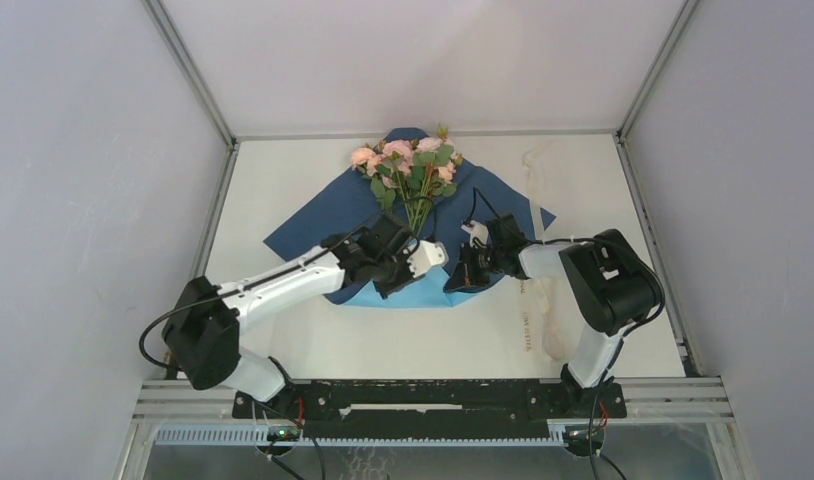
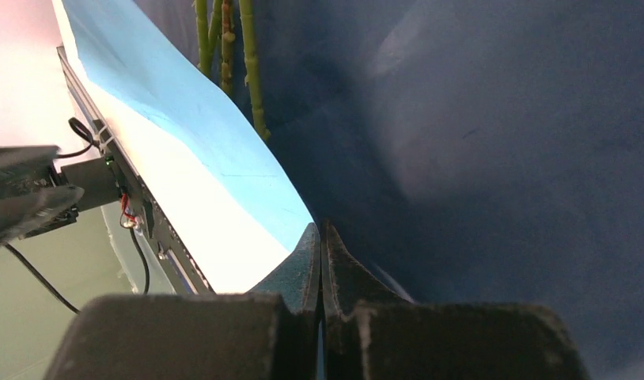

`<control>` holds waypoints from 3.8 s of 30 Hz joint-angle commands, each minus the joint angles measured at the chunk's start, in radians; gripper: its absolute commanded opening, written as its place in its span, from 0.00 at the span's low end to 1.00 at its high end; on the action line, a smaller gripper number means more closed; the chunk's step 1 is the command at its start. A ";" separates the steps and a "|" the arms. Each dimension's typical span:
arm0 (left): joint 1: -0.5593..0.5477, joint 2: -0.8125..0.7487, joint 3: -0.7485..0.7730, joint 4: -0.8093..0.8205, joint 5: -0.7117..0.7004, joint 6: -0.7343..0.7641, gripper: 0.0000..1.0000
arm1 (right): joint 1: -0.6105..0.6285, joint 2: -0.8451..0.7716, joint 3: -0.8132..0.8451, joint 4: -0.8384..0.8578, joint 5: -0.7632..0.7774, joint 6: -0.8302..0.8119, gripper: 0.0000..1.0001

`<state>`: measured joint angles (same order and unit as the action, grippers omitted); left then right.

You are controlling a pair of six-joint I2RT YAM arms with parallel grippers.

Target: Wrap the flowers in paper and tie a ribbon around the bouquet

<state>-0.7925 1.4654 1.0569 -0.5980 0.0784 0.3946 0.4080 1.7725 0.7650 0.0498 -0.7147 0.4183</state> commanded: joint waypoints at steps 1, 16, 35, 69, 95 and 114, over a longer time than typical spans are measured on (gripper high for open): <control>-0.021 0.045 0.007 -0.016 -0.062 0.012 0.27 | -0.002 -0.005 0.039 -0.002 0.030 0.023 0.00; 0.065 0.258 -0.037 0.029 -0.024 -0.030 0.17 | -0.070 -0.233 0.039 -0.245 0.251 0.008 0.33; 0.057 0.113 -0.179 -0.024 0.020 0.169 0.20 | 0.065 -0.135 -0.093 -0.042 0.161 0.196 0.00; -0.002 0.280 0.254 0.057 0.076 -0.070 0.28 | 0.002 -0.164 -0.190 -0.059 0.215 0.224 0.00; 0.068 0.430 0.174 0.178 0.152 -0.206 0.29 | 0.131 -0.338 -0.244 -0.208 0.741 0.727 0.55; 0.108 0.434 0.196 0.149 0.109 -0.228 0.31 | 0.267 -0.422 -0.158 -0.307 1.100 0.508 0.00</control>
<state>-0.7090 1.9152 1.2556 -0.4240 0.2153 0.1837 0.6182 1.3991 0.5549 -0.1337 0.1783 1.0683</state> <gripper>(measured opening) 0.311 0.007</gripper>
